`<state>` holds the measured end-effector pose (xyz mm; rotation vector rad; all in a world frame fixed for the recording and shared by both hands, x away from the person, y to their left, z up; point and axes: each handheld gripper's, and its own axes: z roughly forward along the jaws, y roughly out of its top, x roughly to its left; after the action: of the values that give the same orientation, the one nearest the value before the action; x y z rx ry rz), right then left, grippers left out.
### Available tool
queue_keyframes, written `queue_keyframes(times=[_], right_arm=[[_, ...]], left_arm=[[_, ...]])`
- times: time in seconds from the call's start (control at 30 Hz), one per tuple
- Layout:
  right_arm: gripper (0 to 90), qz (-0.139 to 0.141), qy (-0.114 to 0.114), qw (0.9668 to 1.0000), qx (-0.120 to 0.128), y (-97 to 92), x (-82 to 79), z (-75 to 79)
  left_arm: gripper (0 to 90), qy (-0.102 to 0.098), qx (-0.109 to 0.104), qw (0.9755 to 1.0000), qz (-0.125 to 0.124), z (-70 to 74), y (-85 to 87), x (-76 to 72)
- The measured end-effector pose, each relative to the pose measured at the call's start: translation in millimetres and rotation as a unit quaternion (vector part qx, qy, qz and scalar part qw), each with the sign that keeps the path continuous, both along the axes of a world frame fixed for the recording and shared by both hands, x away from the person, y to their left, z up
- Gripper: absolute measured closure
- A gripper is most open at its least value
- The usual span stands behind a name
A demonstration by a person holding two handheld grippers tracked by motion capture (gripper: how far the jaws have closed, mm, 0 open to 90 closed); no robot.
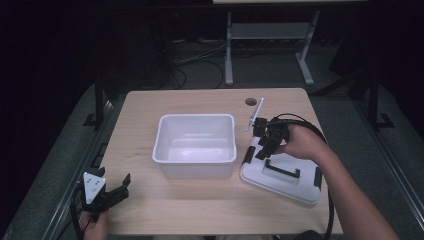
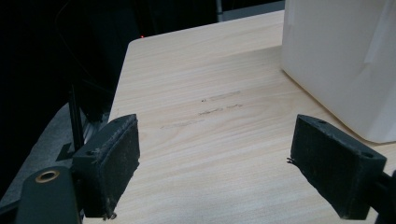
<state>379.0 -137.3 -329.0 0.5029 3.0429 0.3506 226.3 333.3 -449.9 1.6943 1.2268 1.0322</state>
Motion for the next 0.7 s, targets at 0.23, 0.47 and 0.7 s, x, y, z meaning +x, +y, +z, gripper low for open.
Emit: queue_keyframes(times=[0.23, 0.47, 0.7], right_arm=[[46.3, -0.01, 0.007, 0.9999, 0.002, -12.0, -1.8, -11.9], [46.3, -0.021, 0.011, 0.9997, -0.001, -24.3, -4.2, -23.6], [46.5, -0.027, 0.013, 0.9995, -0.001, -33.9, -7.2, -32.8]], left_arm=[[15.0, 0.0, 0.0, 1.0, 0.0, -0.1, 0.1, -0.4], [15.0, -0.001, 0.0, 1.0, 0.0, -0.1, 0.1, -0.4], [15.0, 0.0, 0.002, 1.0, 0.0, 0.0, -0.3, -0.4]])
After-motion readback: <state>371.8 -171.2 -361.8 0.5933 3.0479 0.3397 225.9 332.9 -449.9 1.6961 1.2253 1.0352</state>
